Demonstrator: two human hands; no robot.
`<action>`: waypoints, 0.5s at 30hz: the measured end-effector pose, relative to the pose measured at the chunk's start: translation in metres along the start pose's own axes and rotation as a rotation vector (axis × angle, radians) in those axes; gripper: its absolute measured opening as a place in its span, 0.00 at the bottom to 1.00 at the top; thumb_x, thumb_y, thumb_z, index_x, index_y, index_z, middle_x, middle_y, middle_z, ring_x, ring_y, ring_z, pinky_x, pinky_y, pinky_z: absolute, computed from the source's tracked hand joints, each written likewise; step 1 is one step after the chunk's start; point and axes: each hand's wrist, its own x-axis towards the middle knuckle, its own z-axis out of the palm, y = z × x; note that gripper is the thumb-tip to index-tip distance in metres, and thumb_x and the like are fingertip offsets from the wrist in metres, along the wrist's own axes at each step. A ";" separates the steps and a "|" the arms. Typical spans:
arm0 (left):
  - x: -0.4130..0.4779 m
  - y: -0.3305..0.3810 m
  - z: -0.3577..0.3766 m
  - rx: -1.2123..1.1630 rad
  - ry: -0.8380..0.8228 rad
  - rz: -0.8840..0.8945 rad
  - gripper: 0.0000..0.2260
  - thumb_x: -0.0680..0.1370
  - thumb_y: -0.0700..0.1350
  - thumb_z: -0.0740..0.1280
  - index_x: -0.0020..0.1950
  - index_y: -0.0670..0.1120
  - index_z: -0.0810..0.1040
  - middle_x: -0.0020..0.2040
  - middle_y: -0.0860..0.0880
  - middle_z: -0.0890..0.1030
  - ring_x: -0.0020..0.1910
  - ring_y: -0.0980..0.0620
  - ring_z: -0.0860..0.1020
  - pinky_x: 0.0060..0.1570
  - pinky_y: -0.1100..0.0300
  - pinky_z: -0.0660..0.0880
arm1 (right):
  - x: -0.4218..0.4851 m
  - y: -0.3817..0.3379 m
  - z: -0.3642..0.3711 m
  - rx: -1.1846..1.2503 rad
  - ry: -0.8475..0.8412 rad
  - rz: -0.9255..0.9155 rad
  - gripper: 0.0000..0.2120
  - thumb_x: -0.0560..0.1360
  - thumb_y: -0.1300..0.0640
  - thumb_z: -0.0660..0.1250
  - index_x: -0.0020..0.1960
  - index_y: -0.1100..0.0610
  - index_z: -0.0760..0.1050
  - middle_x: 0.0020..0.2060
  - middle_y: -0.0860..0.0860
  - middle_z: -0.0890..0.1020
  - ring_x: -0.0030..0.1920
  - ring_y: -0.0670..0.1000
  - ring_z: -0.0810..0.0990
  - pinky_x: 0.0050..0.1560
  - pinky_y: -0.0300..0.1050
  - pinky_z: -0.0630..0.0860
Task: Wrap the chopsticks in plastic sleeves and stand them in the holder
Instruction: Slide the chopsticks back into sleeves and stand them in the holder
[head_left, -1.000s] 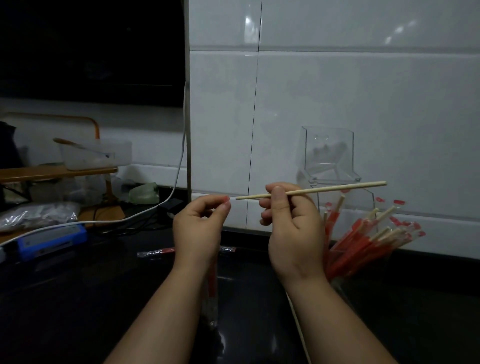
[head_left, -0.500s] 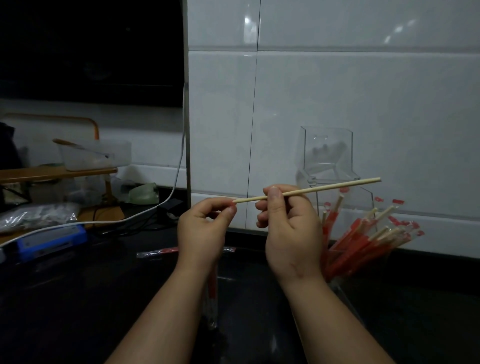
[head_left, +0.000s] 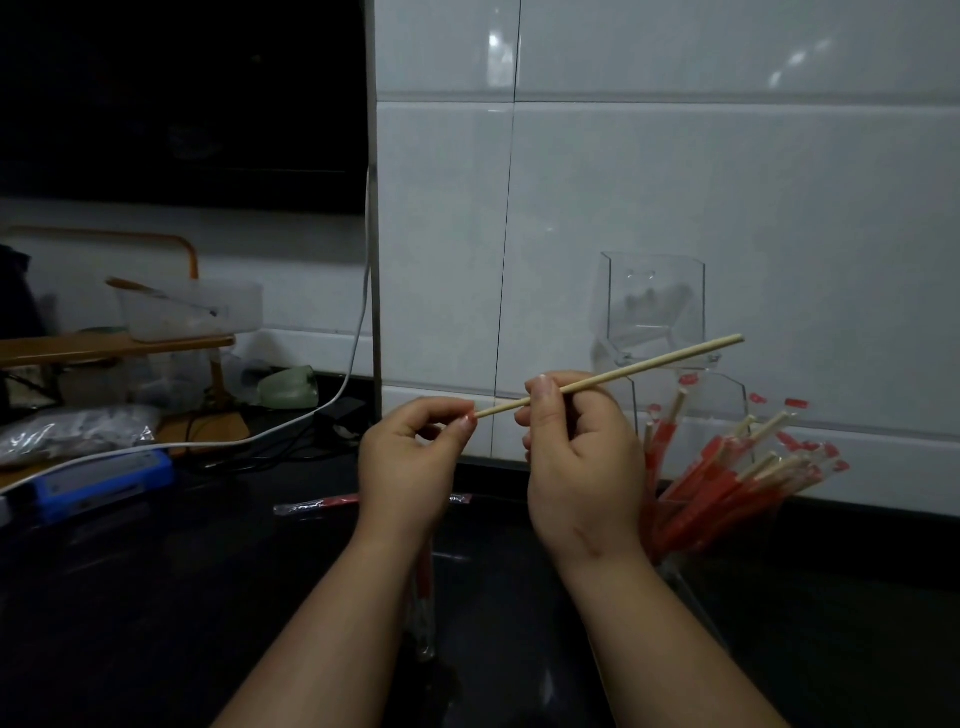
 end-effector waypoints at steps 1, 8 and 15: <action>0.000 0.000 0.000 0.003 -0.002 -0.002 0.12 0.75 0.38 0.73 0.41 0.56 0.83 0.36 0.60 0.83 0.37 0.62 0.76 0.39 0.63 0.75 | 0.000 -0.001 0.000 0.003 -0.001 0.004 0.11 0.81 0.55 0.63 0.41 0.45 0.74 0.34 0.51 0.80 0.34 0.49 0.77 0.34 0.46 0.74; -0.001 -0.002 0.001 0.031 -0.019 -0.005 0.12 0.75 0.39 0.73 0.40 0.58 0.83 0.34 0.62 0.80 0.35 0.61 0.75 0.39 0.47 0.79 | 0.000 -0.002 -0.001 -0.027 0.008 0.013 0.10 0.81 0.54 0.63 0.41 0.44 0.74 0.34 0.49 0.81 0.36 0.48 0.79 0.34 0.39 0.75; -0.002 -0.002 0.001 0.081 -0.060 0.014 0.12 0.74 0.40 0.74 0.42 0.59 0.82 0.40 0.63 0.82 0.42 0.59 0.78 0.44 0.54 0.77 | 0.001 0.000 -0.002 -0.057 0.001 0.061 0.10 0.81 0.52 0.63 0.40 0.45 0.74 0.34 0.48 0.81 0.36 0.46 0.80 0.34 0.39 0.75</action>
